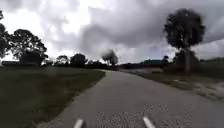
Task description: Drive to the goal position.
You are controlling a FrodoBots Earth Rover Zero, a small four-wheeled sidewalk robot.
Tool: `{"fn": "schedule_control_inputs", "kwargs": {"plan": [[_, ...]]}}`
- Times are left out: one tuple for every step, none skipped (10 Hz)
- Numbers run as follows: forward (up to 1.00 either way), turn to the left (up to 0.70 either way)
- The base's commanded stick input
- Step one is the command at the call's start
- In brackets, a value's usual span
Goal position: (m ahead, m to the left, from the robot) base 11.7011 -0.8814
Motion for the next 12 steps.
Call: {"fn": "schedule_control_inputs", "kwargs": {"plan": [[0.70, 0.00], [0.70, 0.00], [0.70, 0.00], [0.70, 0.00], [0.70, 0.00], [0.70, 0.00], [0.70, 0.00], [0.70, 0.00], [0.70, 0.00], [0.70, 0.00], [0.70, 0.00], [0.70, 0.00]]}}
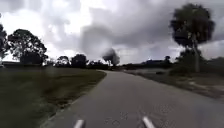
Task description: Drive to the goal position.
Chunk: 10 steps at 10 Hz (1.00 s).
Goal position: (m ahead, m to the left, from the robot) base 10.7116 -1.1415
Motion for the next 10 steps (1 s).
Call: {"fn": "schedule_control_inputs", "kwargs": {"plan": [[0.70, -0.05], [0.70, -0.26], [0.70, -0.23], [0.70, -0.17], [0.70, -0.07], [0.70, 0.00], [0.70, 0.00], [0.70, 0.00], [0.70, 0.00], [0.70, 0.00]]}}
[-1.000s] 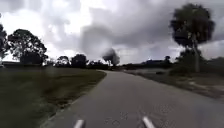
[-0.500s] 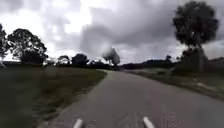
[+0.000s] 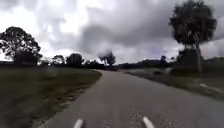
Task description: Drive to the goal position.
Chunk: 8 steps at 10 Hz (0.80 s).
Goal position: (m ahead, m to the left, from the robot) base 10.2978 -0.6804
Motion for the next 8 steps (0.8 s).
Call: {"fn": "schedule_control_inputs", "kwargs": {"plan": [[0.70, 0.00], [0.70, 0.00], [0.70, 0.00], [0.70, 0.00], [0.70, 0.00], [0.70, 0.00], [0.70, 0.00], [0.70, 0.00]]}}
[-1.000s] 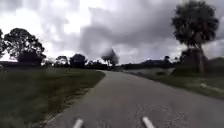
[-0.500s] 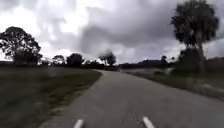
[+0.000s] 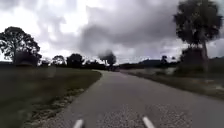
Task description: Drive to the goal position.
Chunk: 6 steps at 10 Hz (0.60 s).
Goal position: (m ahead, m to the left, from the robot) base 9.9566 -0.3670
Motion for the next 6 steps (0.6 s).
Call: {"fn": "schedule_control_inputs", "kwargs": {"plan": [[0.70, 0.00], [0.70, 0.00], [0.70, 0.00], [0.70, 0.00], [0.70, 0.00], [0.70, 0.00]]}}
